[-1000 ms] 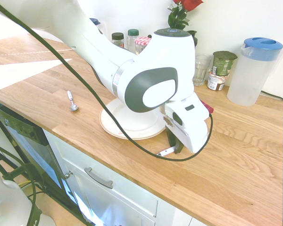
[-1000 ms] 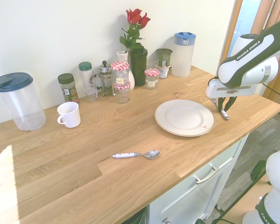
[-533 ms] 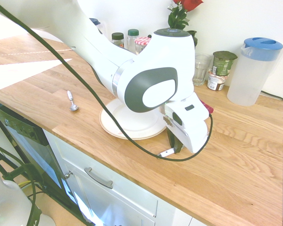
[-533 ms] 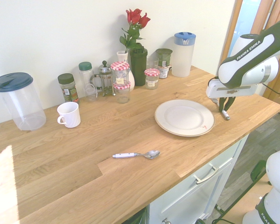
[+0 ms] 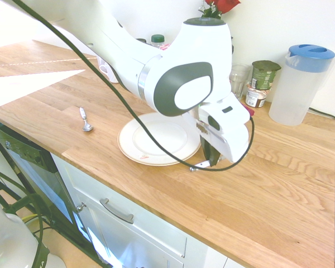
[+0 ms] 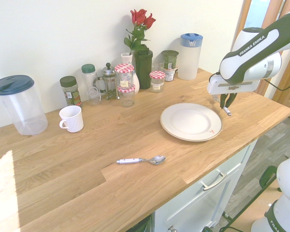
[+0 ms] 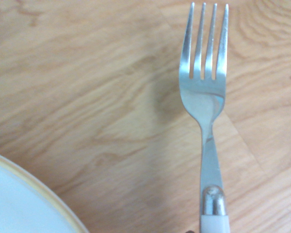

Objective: Put the fork into the plate

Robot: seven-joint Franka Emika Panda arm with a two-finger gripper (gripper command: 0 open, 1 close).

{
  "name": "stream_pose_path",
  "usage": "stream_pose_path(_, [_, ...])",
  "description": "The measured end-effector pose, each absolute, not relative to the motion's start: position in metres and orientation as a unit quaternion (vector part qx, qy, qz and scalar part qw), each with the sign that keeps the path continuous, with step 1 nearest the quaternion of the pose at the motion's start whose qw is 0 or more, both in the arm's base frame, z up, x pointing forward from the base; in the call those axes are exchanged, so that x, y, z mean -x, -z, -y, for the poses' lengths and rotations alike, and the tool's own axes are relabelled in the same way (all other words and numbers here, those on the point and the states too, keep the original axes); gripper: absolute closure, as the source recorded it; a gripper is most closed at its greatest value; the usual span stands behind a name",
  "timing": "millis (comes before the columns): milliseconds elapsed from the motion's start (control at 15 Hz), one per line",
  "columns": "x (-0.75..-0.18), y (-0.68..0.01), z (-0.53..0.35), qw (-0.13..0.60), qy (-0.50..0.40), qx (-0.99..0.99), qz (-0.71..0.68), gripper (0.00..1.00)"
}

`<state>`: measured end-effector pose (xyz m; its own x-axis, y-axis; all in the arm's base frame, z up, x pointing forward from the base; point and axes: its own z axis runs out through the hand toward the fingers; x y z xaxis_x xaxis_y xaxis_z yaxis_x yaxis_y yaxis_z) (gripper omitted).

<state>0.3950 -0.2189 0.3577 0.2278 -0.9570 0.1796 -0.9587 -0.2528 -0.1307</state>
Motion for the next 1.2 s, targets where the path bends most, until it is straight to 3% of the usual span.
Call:
stream_pose_path(733, [-0.442, -0.384, 0.038, -0.007, -0.118, -0.865, 0.488, 1.00])
stream_pose_path(1200, [-0.391, -0.389, 0.055, 0.002, -0.110, -0.859, 0.501, 1.00])
